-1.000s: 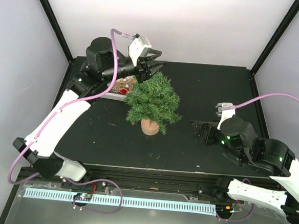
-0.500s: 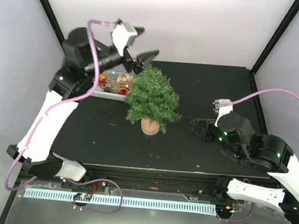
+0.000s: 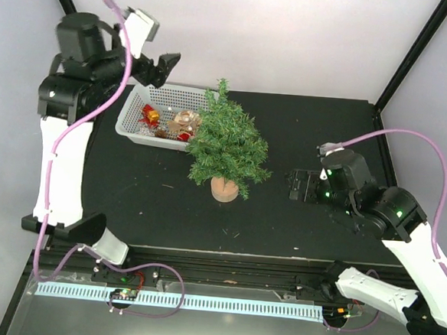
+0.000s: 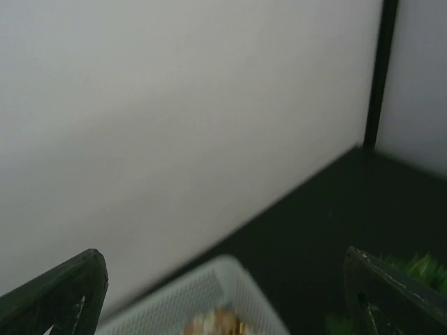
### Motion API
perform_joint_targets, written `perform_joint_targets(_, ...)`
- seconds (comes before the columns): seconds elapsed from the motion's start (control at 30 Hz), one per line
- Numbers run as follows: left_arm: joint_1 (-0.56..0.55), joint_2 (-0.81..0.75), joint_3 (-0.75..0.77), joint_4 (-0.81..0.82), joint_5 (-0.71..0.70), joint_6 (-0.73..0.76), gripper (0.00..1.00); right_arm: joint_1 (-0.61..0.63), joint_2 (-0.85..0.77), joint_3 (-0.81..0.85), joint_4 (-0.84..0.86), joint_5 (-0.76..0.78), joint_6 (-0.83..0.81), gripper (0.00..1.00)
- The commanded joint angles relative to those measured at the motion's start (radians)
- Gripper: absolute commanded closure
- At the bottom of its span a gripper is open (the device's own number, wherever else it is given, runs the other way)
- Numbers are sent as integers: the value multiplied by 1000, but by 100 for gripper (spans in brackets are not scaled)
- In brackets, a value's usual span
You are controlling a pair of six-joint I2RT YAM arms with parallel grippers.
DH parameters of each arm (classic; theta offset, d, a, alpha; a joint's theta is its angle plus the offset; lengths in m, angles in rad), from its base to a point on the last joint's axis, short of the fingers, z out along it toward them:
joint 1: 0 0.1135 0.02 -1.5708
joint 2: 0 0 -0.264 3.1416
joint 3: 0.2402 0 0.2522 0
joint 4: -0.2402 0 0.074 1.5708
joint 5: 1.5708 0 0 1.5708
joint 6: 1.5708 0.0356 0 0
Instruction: Decorate the small christmas tree
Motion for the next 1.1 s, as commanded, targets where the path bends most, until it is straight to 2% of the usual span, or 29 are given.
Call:
perform_joint_targets(0.0,19,113,17,-387,-173,153,8,-18,-24,-76,-78,-119,-84,0)
perform_joint_targets(0.1,69,153,-47,-461,-218,157,7,-19,-45,-140,-100,-58,-82,0)
perform_joint_targets(0.27,173,176,-192,-370,-192,221,1,-21,-56,-206,-72,-109,-54,0)
perform_joint_targets(0.43,256,331,-196,-293,-193,270,1,-21,-21,-174,-115,-78,35,0)
perform_joint_targets(0.67,266,619,-90,-202,-267,285,6,-21,-72,-171,-160,-91,149,0)
perform_joint_targets(0.87,263,754,-39,-200,-288,298,13,-21,-61,-133,-175,-100,187,0)
perform_joint_targets(0.97,259,771,-79,-212,-282,293,16,-21,-40,-122,-163,-130,188,0)
perform_joint_targets(1.07,257,723,-216,-154,-273,295,17,-21,-37,-130,-132,-131,170,0)
